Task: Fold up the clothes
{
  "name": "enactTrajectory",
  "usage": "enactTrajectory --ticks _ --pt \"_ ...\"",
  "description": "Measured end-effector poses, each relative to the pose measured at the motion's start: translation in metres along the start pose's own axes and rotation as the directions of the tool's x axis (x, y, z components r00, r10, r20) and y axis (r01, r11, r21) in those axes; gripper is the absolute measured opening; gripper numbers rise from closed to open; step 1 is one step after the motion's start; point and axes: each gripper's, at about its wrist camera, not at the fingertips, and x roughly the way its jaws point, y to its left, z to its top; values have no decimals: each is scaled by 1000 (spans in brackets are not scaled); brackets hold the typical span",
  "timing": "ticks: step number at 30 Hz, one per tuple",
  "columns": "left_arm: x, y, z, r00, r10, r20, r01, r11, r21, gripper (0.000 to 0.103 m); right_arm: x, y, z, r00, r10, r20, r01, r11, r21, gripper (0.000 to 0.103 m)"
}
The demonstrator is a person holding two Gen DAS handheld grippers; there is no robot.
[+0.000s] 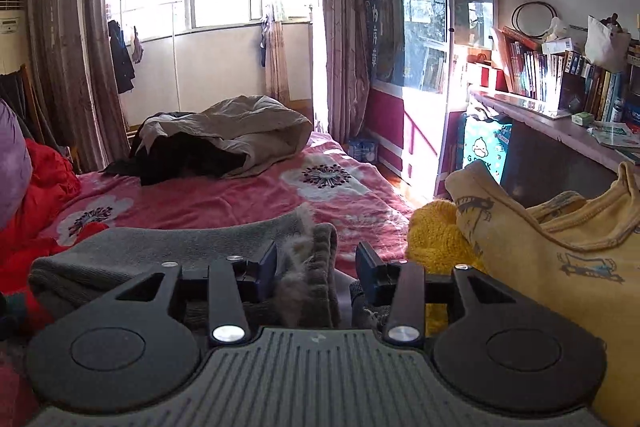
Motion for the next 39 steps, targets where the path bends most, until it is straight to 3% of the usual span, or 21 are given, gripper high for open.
enactTrajectory --ticks 2,5,7,9,12,14,16,18,20,23,24,25,28,32,35,39 --pt "-34 9 -12 1000 8 -14 -8 999 -31 68 -28 -1 -3 997 67 40 -69 997 37 61" --pt "-84 20 -38 996 77 -49 -80 995 -54 75 -81 2 -17 980 187 64 -191 980 61 79" --pt "-117 25 -61 986 134 -94 -139 989 -47 79 -118 6 -46 956 293 28 -294 947 131 85" --pt "-151 26 -86 970 201 -134 -206 978 -20 88 -148 12 -87 914 404 -29 -386 892 234 88" --pt "-206 18 -119 925 336 -178 -322 941 102 91 -190 28 -154 855 502 -133 -439 835 333 95" --pt "-240 7 -134 896 415 -158 -389 905 170 95 -222 39 -197 815 544 -199 -447 809 383 97" --pt "-274 -7 -147 865 485 -130 -452 864 223 101 -250 47 -224 783 569 -250 -446 795 411 101" --pt "-306 -27 -159 840 536 -90 -497 825 269 102 -278 58 -240 768 570 -290 -442 801 404 102" --pt "-333 -49 -171 826 563 -23 -524 782 339 103 -308 69 -247 769 557 -313 -441 817 371 103" --pt "-363 -78 -191 784 614 87 -589 692 417 103 -344 84 -243 780 524 -342 -437 847 303 103" --pt "-373 -84 -196 776 620 117 -605 678 418 103 -356 88 -241 782 513 -353 -436 856 277 103" --pt "-382 -87 -199 777 616 129 -608 680 411 103 -367 93 -240 788 496 -364 -428 867 254 103" --pt "-405 -95 -209 801 586 121 -583 718 381 103 -401 105 -243 800 465 -379 -423 885 193 103" --pt "-424 -115 -222 763 616 196 -634 654 413 103 -442 116 -248 824 437 -361 -432 896 101 103" --pt "-436 -125 -227 773 603 198 -622 657 426 103 -463 119 -248 844 412 -344 -423 905 47 103" --pt "-445 -134 -234 760 612 217 -635 632 444 103 -484 119 -247 866 395 -307 -410 912 17 103"
